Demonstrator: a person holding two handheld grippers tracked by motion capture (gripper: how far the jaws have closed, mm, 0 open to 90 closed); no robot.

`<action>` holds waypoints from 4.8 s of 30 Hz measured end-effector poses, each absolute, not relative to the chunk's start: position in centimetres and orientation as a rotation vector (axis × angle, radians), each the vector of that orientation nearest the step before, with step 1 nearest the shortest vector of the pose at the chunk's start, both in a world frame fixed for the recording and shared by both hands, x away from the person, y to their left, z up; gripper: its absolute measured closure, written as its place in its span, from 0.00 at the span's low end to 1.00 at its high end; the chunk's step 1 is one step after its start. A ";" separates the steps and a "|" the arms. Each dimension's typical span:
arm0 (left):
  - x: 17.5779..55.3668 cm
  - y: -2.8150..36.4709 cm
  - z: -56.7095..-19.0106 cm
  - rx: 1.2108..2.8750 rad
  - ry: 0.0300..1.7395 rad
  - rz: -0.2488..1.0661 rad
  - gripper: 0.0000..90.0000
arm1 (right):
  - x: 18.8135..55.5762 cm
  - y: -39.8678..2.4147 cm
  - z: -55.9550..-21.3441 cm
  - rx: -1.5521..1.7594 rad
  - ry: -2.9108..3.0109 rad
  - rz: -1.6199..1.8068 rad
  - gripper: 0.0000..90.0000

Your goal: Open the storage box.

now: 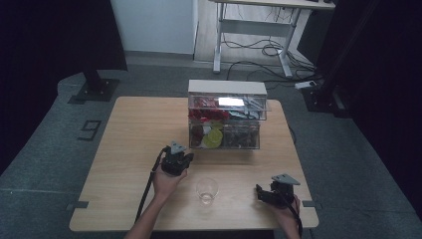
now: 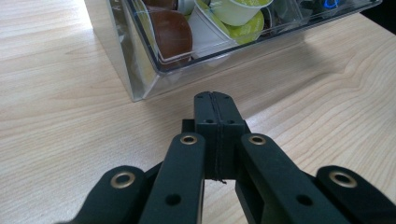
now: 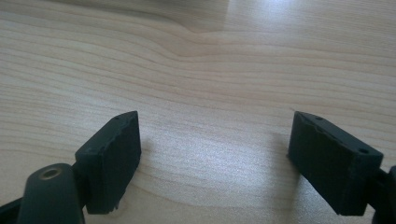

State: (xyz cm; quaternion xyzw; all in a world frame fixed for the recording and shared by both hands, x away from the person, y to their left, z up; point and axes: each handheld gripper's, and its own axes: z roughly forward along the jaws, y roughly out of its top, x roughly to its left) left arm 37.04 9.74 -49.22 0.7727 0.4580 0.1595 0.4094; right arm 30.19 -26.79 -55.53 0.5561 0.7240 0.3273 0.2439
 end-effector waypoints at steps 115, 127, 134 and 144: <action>40.5 8.0 -42.7 1.904 1.134 0.496 1.00 | 30.2 -26.9 -55.5 1.513 1.982 0.898 0.19; 41.5 8.0 -41.5 1.890 1.138 0.505 1.00 | 30.2 -26.8 -55.5 1.515 1.981 0.897 0.19; 41.9 7.8 -41.0 1.908 1.125 0.526 1.00 | 30.3 -26.8 -55.6 1.517 1.976 0.894 0.19; 41.9 7.5 -40.9 1.908 1.121 0.516 1.00 | 30.3 -26.8 -55.6 1.518 1.975 0.896 0.19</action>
